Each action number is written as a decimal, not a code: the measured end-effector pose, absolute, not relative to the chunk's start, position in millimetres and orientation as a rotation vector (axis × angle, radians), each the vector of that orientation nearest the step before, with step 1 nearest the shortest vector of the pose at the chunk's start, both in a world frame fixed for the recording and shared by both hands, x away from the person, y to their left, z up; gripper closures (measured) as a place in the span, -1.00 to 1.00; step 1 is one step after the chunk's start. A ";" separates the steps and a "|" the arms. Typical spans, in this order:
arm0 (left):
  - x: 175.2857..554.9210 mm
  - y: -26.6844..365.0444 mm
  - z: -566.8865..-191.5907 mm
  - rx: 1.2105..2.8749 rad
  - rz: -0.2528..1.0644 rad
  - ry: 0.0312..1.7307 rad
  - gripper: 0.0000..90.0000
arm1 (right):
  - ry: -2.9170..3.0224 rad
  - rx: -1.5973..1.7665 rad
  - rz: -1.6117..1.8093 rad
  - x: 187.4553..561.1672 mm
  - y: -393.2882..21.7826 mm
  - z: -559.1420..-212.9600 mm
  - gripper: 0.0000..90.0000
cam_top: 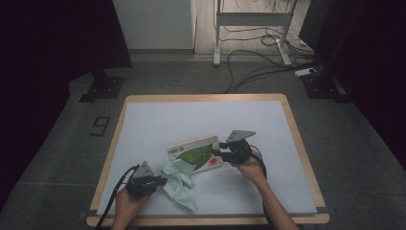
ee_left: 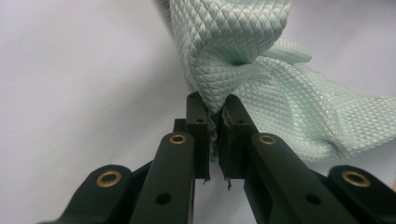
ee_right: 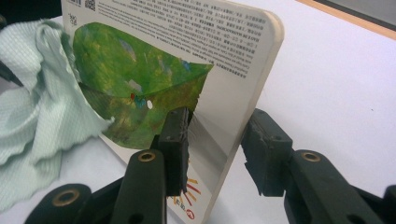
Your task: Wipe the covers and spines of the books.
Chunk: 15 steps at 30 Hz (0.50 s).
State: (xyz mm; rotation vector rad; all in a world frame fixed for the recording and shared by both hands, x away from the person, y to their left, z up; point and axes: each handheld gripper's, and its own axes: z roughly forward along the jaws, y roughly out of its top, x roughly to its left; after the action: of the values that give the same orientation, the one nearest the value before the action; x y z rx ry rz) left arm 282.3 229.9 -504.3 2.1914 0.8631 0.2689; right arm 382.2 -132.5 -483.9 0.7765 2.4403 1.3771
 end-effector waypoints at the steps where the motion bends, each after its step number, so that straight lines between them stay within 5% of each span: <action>1: 282.3 233.8 -504.1 2.193 0.274 0.875 0.86 | 2.440 0.772 1.374 382.0 -133.0 -484.6 0.35; 15: 307.1 245.5 -506.3 2.222 0.283 0.961 0.85 | 2.424 0.744 1.340 376.6 -135.7 -488.4 0.36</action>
State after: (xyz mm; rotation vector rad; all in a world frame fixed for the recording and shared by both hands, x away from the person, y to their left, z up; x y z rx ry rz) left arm 307.1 245.5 -506.3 2.2221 0.9611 0.2825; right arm 376.6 -135.7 -488.4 0.7444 2.4239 1.3402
